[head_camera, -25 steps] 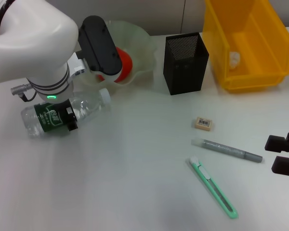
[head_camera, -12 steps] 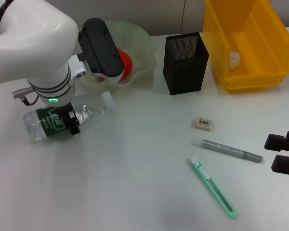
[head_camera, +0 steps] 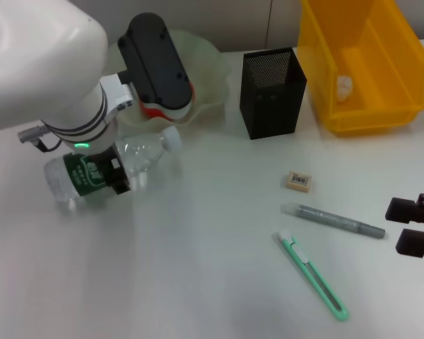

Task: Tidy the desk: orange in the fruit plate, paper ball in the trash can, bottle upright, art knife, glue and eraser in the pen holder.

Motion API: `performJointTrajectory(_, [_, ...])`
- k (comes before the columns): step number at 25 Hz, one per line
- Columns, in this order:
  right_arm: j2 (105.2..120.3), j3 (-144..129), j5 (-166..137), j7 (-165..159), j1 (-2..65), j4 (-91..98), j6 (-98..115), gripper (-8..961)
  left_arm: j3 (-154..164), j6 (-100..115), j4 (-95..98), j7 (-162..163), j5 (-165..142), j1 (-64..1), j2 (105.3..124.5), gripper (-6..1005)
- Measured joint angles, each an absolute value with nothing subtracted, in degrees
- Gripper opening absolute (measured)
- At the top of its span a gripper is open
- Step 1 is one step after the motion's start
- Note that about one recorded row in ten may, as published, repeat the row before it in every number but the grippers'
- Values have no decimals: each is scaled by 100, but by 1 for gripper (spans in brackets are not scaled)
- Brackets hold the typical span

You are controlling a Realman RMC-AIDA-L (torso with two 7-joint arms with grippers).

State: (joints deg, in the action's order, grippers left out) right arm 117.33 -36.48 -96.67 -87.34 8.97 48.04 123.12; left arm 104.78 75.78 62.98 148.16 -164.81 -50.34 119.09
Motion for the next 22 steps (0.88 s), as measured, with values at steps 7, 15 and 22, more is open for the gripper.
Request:
performJointTrajectory(7, [11741, -3647, -9667, -8740, 884, 4813, 12342, 453, 10618, 7811, 7004, 14867, -16517, -4736, 11909, 780])
performJointTrajectory(15, [11742, -3584, -9669, -8752, 890, 4821, 12342, 453, 10596, 7758, 8308, 14871, -16297, -3979, 11906, 779])
performJointTrajectory(22, [11713, -3509, -9669, -8776, 873, 4831, 12341, 453, 10382, 7227, 8763, 14747, -15806, -3446, 11872, 779])
